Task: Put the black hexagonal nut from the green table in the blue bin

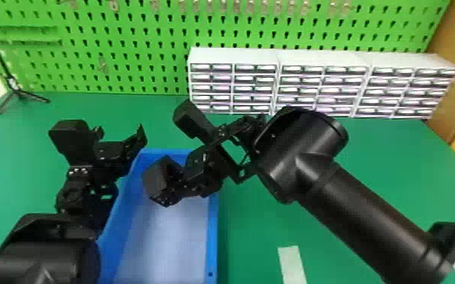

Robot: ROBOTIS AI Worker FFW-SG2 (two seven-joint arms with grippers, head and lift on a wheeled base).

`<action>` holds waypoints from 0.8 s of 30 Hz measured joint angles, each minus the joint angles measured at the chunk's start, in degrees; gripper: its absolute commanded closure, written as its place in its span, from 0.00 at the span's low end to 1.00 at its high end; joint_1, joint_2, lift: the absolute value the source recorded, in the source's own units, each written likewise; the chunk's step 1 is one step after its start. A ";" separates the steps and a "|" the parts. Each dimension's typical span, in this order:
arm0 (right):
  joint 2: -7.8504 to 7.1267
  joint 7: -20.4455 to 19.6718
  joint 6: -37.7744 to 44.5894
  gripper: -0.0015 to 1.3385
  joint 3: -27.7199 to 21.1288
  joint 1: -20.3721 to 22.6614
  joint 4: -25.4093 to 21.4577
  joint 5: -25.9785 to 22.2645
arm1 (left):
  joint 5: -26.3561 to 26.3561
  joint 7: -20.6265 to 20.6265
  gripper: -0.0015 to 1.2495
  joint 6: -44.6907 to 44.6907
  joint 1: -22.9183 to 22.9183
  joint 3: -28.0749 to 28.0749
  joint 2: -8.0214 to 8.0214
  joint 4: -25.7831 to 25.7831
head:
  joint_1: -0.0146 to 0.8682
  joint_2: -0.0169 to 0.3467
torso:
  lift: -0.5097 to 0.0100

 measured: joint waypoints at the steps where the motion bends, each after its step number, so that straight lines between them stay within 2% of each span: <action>1: -0.05 -0.02 -0.01 0.73 0.09 -0.04 0.00 -0.08 | 0.03 0.00 0.24 0.00 0.00 0.01 0.00 0.00 | 0.79 0.12 | 0.80; 20: -1.28 -0.34 -0.03 0.72 2.74 -2.33 -0.01 -0.02 | 0.12 0.00 0.24 0.00 -0.12 0.13 0.00 0.00 | 0.79 0.12 | 0.80; 24: -1.69 -0.51 -0.03 0.45 3.49 -3.06 -0.07 -0.33 | 0.12 0.00 0.24 0.00 -0.17 0.20 0.00 0.00 | 0.79 0.12 | 0.80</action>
